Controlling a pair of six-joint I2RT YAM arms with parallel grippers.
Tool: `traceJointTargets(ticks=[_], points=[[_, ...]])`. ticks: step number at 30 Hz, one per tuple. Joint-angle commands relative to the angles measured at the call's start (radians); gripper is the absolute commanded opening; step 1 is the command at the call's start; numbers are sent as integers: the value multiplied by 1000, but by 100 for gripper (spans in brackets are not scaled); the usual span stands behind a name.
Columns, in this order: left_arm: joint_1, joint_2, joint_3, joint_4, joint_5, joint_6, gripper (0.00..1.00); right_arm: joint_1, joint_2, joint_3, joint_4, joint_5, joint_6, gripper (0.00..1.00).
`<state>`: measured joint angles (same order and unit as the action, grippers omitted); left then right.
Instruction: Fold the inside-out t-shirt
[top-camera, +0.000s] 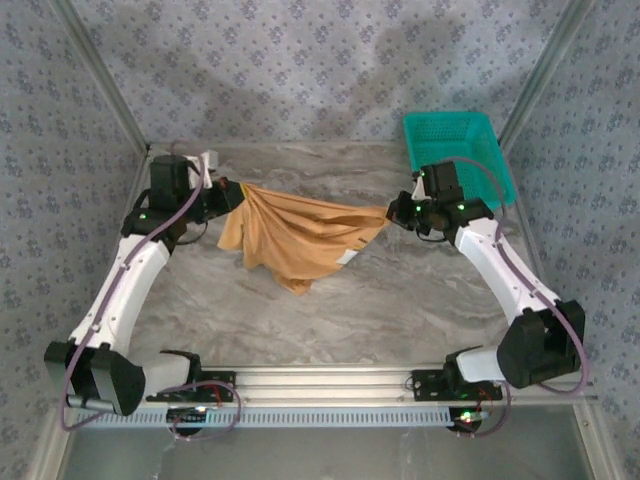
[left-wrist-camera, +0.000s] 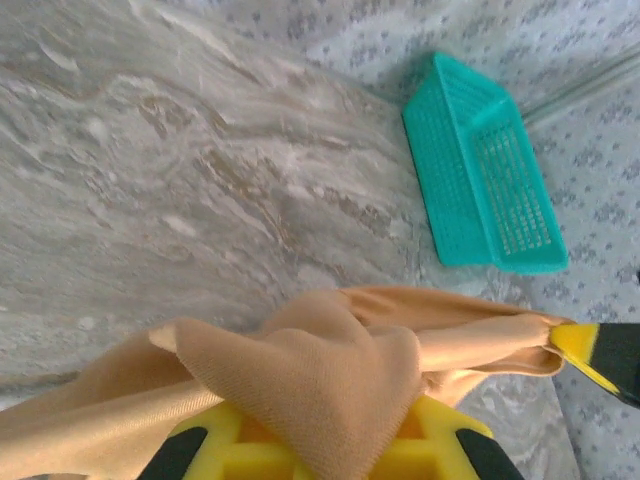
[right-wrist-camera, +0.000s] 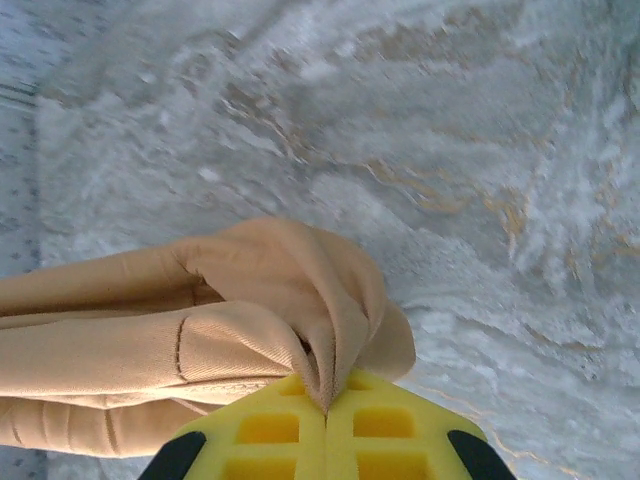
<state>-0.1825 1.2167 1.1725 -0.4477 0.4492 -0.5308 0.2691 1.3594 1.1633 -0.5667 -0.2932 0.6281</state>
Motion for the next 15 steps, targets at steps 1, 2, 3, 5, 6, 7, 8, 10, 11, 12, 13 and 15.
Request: traceJointTargets(ticks=[1,2,3,5,6,7,8,10,11,12,13,15], points=[[-149,184,-80,106,-40,10,0,-18,210,70,-29,120,-67,0],[-167,234,-87,122,-51,6,0,-17,251,94,-50,148,-72,0],[-178,277,-89,140,-57,-2,0,-14,283,116,-67,166,-84,9],[-188,337,-89,164,-69,-16,0,-3,308,154,-110,193,-97,39],[-190,353,-89,171,-74,-24,0,15,298,159,-126,217,-112,47],[-190,361,-92,181,-73,-28,0,41,283,157,-138,249,-120,54],[-190,364,-94,190,-72,-32,0,75,262,155,-150,286,-120,59],[-192,364,-97,203,-73,-38,0,140,239,150,-168,320,-119,62],[-192,365,-97,207,-71,-37,0,176,237,148,-168,319,-119,62],[-192,366,-96,210,-70,-40,0,210,241,145,-160,311,-121,62],[-192,366,-96,211,-68,-43,0,238,251,146,-153,307,-122,62],[-192,366,-93,213,-62,-47,3,291,281,144,-107,280,-129,61]])
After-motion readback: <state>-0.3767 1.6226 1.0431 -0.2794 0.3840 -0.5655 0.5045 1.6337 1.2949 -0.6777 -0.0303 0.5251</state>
